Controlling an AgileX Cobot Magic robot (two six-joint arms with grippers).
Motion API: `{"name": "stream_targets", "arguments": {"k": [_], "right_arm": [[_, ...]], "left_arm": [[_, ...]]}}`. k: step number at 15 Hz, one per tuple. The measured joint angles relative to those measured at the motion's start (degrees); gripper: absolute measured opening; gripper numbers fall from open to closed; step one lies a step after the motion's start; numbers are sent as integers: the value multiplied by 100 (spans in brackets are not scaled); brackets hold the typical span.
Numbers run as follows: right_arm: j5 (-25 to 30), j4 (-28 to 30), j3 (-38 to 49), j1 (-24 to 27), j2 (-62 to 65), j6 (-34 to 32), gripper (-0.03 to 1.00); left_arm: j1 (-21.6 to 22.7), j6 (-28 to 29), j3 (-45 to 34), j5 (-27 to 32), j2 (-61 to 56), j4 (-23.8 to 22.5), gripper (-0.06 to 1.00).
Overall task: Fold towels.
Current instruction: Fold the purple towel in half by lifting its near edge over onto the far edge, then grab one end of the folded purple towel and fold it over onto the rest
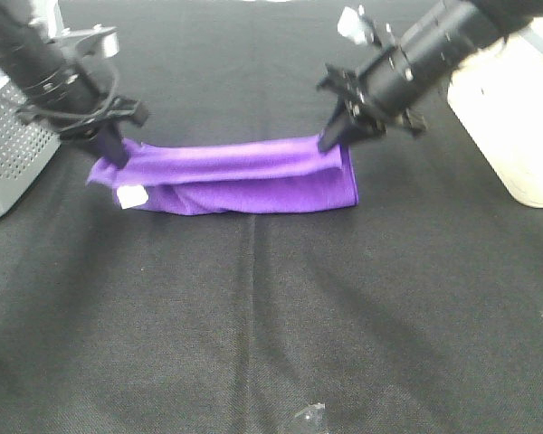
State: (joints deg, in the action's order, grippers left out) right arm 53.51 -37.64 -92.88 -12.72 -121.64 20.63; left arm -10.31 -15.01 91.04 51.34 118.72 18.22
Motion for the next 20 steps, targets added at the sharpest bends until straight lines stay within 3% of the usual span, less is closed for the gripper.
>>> {"name": "stream_targets", "arguments": {"k": [6, 10, 14, 20], "right_arm": [[441, 985, -2624, 40, -1570, -710, 0], [315, 1364, -3088, 40, -2126, -848, 0], [155, 1375, -3111, 40, -2315, -848, 0], [149, 1358, -3117, 40, -2315, -848, 12]], "left_arm": [[0, 0, 1925, -52, 1455, -109, 0], [0, 29, 3060, -29, 2326, -103, 0], [0, 126, 3289, -23, 2630, -97, 2], [0, 218, 3289, -34, 2704, -103, 41]]}}
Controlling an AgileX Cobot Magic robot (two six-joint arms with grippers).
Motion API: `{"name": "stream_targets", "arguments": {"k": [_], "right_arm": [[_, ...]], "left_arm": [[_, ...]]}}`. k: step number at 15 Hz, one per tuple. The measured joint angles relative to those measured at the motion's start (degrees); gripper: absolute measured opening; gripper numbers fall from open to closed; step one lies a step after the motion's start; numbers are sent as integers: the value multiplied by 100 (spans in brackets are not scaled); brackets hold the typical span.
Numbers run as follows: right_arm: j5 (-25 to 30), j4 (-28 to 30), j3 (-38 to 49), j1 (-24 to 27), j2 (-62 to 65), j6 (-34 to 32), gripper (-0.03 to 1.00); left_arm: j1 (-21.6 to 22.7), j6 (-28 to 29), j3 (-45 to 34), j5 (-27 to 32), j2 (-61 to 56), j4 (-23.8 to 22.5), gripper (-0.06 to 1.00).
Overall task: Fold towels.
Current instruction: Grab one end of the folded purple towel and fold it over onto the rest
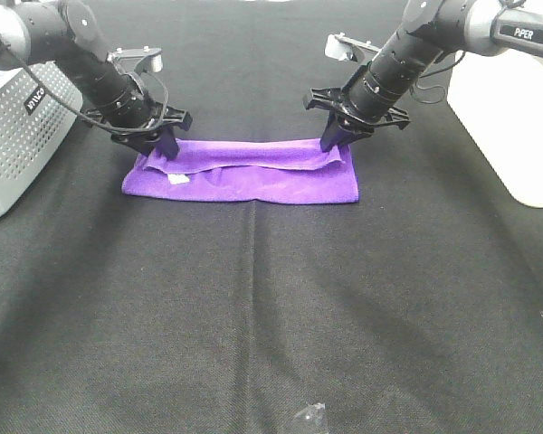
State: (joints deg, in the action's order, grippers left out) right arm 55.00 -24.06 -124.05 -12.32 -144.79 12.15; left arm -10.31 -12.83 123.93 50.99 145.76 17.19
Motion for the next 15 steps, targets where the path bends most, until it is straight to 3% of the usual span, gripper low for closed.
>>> {"name": "stream_targets", "arguments": {"k": [1, 4, 5, 6, 10, 12, 15], "right_arm": [[0, 23, 0, 0, 0, -11, 19], [11, 264, 0, 0, 0, -143, 57], [57, 327, 0, 0, 0, -149, 70], [189, 350, 0, 0, 6, -149, 76], [1094, 510, 0, 0, 298, -149, 79], [1398, 516, -6, 0, 521, -229, 79], [1450, 613, -6, 0, 590, -298, 79]], "left_arm": [[0, 69, 0, 17, 11, -17, 49], [0, 453, 315, 539, 23, -252, 74], [0, 527, 533, 773, 23, -355, 79], [0, 556, 745, 1043, 23, -441, 81], [258, 372, 1100, 1811, 17, -372, 82], [665, -57, 1106, 1822, 97, 309, 83], [985, -516, 1106, 1822, 367, 974, 83]]}}
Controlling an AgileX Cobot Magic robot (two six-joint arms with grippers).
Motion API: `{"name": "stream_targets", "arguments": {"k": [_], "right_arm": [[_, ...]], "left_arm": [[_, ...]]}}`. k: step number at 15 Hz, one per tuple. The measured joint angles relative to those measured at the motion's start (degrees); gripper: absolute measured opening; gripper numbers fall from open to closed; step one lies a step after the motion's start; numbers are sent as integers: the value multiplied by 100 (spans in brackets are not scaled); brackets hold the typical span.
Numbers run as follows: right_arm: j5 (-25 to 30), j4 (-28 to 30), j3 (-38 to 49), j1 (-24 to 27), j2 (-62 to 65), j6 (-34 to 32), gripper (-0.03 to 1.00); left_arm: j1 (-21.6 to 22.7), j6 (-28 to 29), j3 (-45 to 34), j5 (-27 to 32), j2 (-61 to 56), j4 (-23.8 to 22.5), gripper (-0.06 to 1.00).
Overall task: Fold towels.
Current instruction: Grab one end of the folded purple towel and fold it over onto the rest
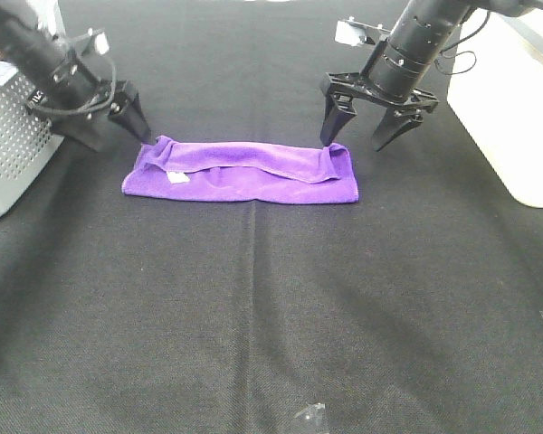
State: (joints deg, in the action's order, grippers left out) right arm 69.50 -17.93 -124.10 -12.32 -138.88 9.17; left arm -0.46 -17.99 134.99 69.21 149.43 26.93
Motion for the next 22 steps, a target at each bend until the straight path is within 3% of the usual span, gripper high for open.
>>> {"name": "stream_targets", "arguments": {"k": [7, 11, 17, 20, 22], "right_arm": [[6, 6, 0, 0, 29, 0, 79], [6, 6, 0, 0, 29, 0, 79], [6, 6, 0, 0, 29, 0, 79], [6, 6, 0, 0, 29, 0, 79], [6, 6, 0, 0, 29, 0, 79]], "left_arm": [[17, -218, 86, 6, 384, 355, 83], [0, -63, 97, -6, 413, 493, 82], [-573, 195, 223, -103, 630, 630, 74], [-733, 212, 223, -115, 676, 716, 59], [-733, 241, 223, -143, 699, 670, 37]]}}
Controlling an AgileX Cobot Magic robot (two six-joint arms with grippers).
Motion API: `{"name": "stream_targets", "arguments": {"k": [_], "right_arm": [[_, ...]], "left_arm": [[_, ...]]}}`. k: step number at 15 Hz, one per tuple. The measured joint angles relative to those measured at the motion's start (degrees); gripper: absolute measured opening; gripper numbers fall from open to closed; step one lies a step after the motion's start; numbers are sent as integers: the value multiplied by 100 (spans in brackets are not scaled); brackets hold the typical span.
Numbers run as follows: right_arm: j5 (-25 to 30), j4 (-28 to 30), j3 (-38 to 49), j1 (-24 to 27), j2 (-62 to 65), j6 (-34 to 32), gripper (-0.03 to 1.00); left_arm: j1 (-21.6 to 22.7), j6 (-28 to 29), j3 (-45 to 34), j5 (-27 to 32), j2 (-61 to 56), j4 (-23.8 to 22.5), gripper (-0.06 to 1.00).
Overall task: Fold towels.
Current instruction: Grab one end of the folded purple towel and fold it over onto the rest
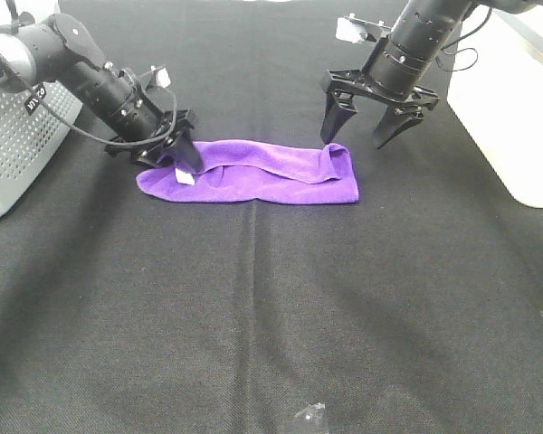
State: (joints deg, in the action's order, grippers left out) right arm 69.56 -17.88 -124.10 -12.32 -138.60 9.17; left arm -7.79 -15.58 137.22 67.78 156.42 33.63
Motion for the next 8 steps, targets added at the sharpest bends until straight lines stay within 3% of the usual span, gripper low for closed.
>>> {"name": "stream_targets", "arguments": {"k": [2, 4, 8], "right_arm": [[0, 0, 0, 0, 0, 0, 79], [0, 0, 0, 0, 0, 0, 79], [6, -6, 0, 0, 0, 0, 79]], "left_arm": [[-17, 40, 46, -11, 17, -258, 9], [-69, 69, 132, 17, -6, -550, 5], [-52, 97, 17, 132, -361, -1621, 5]]}}
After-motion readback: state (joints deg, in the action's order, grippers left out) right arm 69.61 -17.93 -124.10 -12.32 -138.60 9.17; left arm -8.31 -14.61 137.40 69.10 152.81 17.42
